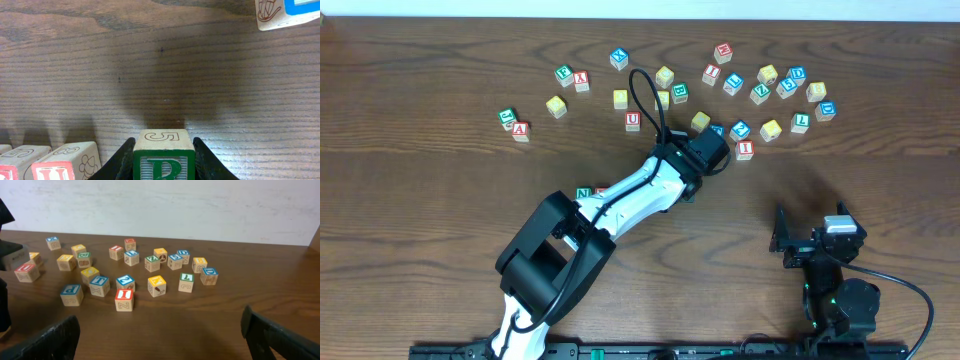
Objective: Spell out NEURIPS
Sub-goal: 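Carry the green R block toward the right end of the N E U row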
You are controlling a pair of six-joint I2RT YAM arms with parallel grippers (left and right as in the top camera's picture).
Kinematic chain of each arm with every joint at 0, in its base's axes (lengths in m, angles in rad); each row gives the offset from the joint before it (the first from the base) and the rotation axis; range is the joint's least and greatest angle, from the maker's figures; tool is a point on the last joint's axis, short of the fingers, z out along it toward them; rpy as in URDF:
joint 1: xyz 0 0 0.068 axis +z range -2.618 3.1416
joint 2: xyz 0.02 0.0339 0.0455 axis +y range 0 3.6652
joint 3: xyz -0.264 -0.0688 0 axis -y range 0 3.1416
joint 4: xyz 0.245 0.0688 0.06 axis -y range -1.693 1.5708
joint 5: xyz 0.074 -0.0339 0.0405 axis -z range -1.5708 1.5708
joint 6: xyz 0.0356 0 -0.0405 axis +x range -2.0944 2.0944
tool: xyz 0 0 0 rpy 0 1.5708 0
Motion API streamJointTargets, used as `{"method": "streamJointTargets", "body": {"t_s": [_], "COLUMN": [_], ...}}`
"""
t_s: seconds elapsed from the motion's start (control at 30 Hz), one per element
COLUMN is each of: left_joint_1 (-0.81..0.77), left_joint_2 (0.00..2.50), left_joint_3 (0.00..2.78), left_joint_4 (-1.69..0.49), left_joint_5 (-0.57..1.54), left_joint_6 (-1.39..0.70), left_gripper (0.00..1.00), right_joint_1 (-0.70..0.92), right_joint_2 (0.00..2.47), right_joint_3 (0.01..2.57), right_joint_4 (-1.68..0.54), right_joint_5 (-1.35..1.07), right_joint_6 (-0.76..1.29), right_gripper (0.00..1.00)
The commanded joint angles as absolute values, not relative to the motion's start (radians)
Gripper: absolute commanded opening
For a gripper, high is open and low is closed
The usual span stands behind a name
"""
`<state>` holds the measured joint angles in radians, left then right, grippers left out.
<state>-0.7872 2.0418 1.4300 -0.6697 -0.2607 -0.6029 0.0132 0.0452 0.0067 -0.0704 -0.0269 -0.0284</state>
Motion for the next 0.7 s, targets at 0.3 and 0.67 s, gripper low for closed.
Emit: {"method": "streamJointTargets", "body": {"t_s": [0.3, 0.67], "left_joint_1": [-0.773, -0.762], "left_joint_2": [2.042, 2.038], "left_joint_3": [1.378, 1.348], "left_joint_4": [-0.630, -0.606], "left_joint_5": [-0.272, -0.271], "left_joint_6": [-0.610, -0.605], "left_gripper": [0.08, 0.08], "right_joint_1": [0.007, 0.007], "right_joint_2": [0.042, 0.042], "right_joint_3": [0.006, 0.006], "right_joint_4": [-0.075, -0.075], "right_joint_5": [-0.029, -0.029], "right_joint_6": [-0.012, -0.012], "right_gripper": [0.99, 0.99]}}
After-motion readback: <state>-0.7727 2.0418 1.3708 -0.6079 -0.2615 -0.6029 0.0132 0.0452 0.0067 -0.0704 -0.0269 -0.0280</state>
